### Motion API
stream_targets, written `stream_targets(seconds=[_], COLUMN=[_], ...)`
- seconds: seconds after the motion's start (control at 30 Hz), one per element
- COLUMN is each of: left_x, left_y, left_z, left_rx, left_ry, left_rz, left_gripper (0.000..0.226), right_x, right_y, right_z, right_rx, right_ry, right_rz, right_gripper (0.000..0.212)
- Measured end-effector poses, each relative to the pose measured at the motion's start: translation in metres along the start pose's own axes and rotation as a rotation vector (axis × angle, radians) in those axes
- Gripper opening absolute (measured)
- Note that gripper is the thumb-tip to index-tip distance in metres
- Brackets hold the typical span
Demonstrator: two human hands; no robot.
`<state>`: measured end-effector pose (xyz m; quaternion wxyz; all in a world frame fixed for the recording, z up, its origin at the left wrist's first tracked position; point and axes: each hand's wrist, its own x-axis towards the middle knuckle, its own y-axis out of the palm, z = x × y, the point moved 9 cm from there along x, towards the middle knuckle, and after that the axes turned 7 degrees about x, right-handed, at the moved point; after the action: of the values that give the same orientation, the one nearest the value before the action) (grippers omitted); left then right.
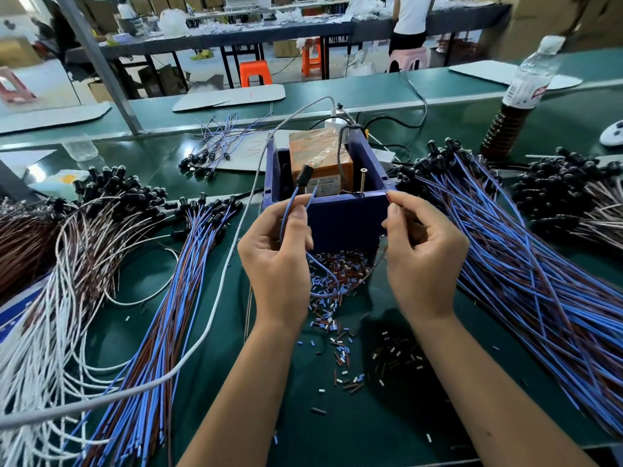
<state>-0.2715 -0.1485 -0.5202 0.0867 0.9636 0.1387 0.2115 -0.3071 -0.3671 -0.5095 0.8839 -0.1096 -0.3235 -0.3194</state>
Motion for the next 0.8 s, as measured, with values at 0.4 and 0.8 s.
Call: stream_targets(seconds=[0.4, 0.8], left_x=[-0.025, 0.020], left_y=[0.179, 0.259], left_z=[-0.034, -0.019], left_rx=[-0.290, -0.799], left_ry=[-0.419, -0.774], left_rz=[0.471, 0.271], left_gripper=[0.035, 0.038], right_x=[0.080, 0.082], right_y=[-0.167, -0.153], right_z=[0.043, 0.042], right_rx=[-0.487, -0.575], right_ry=[-0.147, -0.103], right_rz=[-0.266, 0.327], right_gripper=[0.043, 0.040])
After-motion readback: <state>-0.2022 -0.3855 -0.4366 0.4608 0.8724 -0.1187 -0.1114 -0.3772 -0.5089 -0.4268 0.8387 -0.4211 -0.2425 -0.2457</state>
